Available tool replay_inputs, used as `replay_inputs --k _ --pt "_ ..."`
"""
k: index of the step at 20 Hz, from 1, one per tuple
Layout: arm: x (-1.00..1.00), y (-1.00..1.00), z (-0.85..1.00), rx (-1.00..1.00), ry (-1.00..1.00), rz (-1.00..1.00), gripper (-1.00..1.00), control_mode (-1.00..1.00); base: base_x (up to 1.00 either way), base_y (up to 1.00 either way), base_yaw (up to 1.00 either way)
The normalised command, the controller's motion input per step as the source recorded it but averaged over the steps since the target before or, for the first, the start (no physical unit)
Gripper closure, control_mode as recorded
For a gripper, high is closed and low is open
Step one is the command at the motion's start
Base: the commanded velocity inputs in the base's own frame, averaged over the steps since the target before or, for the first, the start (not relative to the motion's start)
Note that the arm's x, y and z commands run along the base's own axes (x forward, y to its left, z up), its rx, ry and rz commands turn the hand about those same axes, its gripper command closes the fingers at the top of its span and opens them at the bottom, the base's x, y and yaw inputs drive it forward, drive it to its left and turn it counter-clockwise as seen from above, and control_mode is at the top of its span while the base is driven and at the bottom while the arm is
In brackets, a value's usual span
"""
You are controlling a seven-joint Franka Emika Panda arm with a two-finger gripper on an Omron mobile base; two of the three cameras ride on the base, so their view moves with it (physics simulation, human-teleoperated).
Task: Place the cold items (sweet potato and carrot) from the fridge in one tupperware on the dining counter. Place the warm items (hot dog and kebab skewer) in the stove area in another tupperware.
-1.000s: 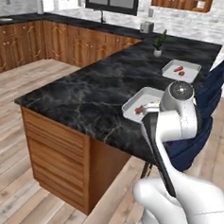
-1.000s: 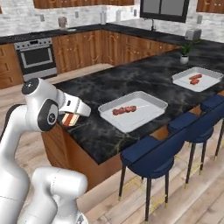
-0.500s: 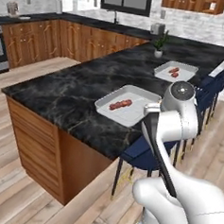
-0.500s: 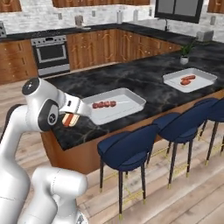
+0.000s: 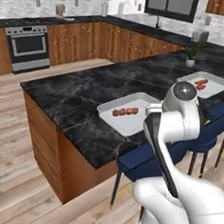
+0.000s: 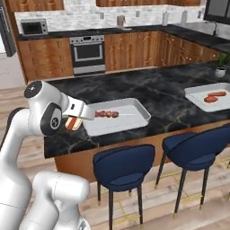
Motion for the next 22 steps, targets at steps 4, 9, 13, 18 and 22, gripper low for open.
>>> replay_inputs --k 4,9,13,18,22 --pt "0.00 0.00 0.00 0.00 0.00 0.00 1.00 1.00 0.16 -0.83 0.42" --pt "0.00 0.00 0.00 0.00 0.00 0.00 1.00 1.00 0.02 -0.90 0.38" --pt "0.00 0.00 0.00 0.00 0.00 0.00 1.00 1.00 0.13 -0.81 0.39" --pt "0.00 0.00 0.00 0.00 0.00 0.00 1.00 1.00 0.35 -0.66 0.49" --pt "0.00 0.00 0.00 0.00 0.00 0.00 1.00 1.00 0.56 -0.41 0.49"
